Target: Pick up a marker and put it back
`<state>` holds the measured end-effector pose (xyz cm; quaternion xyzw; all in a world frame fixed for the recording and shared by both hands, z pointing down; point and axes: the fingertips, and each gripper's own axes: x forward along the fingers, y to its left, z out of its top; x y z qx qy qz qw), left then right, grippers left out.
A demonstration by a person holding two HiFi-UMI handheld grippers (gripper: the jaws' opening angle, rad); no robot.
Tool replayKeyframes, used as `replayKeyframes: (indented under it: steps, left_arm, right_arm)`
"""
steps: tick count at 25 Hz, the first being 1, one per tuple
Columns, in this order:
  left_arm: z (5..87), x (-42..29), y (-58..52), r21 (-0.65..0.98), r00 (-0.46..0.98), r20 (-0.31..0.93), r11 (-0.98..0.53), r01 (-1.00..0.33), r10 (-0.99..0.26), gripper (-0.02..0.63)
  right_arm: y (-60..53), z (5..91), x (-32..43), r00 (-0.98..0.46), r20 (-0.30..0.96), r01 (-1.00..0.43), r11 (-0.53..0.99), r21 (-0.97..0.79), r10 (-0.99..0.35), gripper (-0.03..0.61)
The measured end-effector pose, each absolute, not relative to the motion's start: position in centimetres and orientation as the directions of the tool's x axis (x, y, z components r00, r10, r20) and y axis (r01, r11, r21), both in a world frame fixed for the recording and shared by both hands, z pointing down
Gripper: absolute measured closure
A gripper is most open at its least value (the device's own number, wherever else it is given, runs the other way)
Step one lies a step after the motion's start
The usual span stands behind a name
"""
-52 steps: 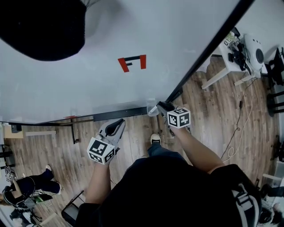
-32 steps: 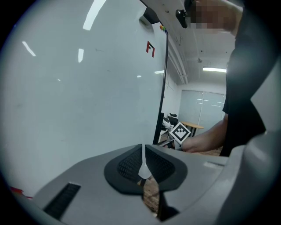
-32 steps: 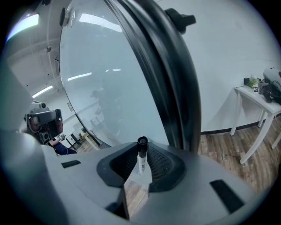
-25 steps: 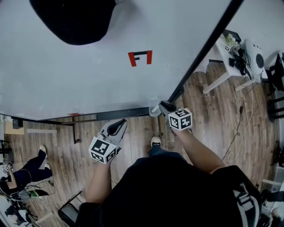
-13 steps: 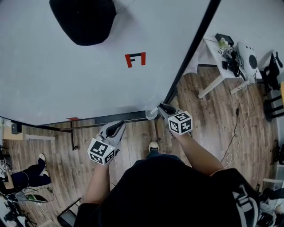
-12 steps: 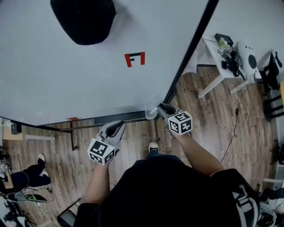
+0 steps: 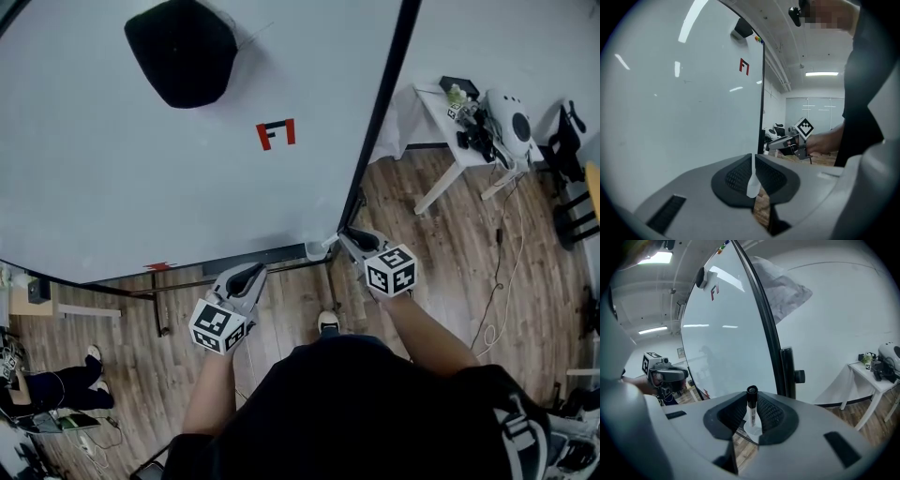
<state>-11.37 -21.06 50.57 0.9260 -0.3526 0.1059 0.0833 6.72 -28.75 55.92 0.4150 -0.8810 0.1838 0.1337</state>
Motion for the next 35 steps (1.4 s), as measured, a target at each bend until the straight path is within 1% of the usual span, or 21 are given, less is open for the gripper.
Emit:
replayKeyframes:
  steps: [6,18,35]
  left_arm:
    - [50.3,-11.3,-21.0,0.070,0.737,0.250,-0.748,-0.660,-0.627,0.581]
    - [50.0,-11.5,-20.7,0.053,0.748,0.249,-0.763,-0.645,-0.615,0.581]
    - [49.7,-12.2,-19.9,0.046,0.740,0.254,-0.757,-0.652,-0.623,0.581]
  right_arm:
    - [-27.6,54.8,8.1,-0.595,0.373,-0.802,0.561,-0.206,-0.712,0.517]
    - [-25.4,55.2,10.0,-0.552,0.383,-0.833,0.512,-0.209,-0.741,0.517]
    - [-25.2,55.0,9.4,-0.559,0.382,-0.828,0.522,-0.205,-0.736,0.517]
